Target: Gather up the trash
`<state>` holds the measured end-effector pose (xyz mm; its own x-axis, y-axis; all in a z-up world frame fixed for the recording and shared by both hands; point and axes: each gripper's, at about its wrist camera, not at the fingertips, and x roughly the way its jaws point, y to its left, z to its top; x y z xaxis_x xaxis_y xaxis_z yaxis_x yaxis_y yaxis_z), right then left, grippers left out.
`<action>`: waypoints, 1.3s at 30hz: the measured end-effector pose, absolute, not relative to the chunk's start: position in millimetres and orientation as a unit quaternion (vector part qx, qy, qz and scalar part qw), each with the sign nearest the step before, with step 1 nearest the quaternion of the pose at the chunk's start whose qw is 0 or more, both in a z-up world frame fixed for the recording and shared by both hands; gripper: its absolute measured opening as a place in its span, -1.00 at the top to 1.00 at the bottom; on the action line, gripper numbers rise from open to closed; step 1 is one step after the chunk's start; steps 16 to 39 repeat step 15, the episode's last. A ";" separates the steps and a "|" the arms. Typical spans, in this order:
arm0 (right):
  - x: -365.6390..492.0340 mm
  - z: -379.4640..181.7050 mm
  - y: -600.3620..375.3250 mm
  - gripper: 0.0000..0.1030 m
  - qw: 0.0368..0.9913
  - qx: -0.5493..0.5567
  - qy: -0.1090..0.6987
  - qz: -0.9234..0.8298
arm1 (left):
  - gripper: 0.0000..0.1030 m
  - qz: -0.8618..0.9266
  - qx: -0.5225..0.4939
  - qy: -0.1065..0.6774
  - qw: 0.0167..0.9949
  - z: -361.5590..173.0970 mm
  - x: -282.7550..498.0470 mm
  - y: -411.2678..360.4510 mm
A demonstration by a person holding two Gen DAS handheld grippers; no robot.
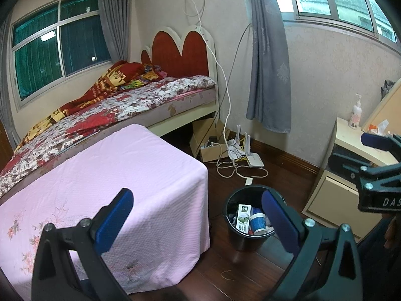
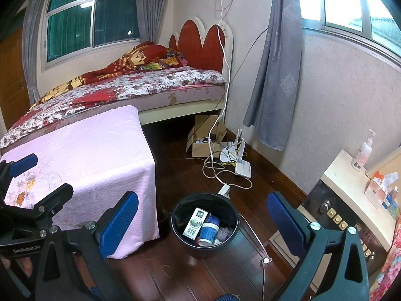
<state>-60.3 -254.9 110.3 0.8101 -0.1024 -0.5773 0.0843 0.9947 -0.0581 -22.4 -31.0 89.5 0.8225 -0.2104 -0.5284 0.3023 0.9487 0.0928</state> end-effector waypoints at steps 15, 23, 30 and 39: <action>-60.1 110.0 -256.0 -1.00 0.951 -0.014 0.304 -0.049 | -1.00 -0.136 0.101 0.249 0.954 92.2 -18.1 -18.2; -60.1 110.0 -256.0 -1.00 0.951 -0.014 0.304 -0.049 | -1.00 -0.136 0.101 0.249 0.954 92.2 -18.1 -18.2; -60.1 110.0 -256.0 -1.00 0.951 -0.014 0.304 -0.049 | -1.00 -0.136 0.101 0.249 0.954 92.2 -18.1 -18.2; -60.1 110.0 -256.0 -1.00 0.951 -0.014 0.304 -0.049 | -1.00 -0.136 0.101 0.249 0.954 92.2 -18.1 -18.2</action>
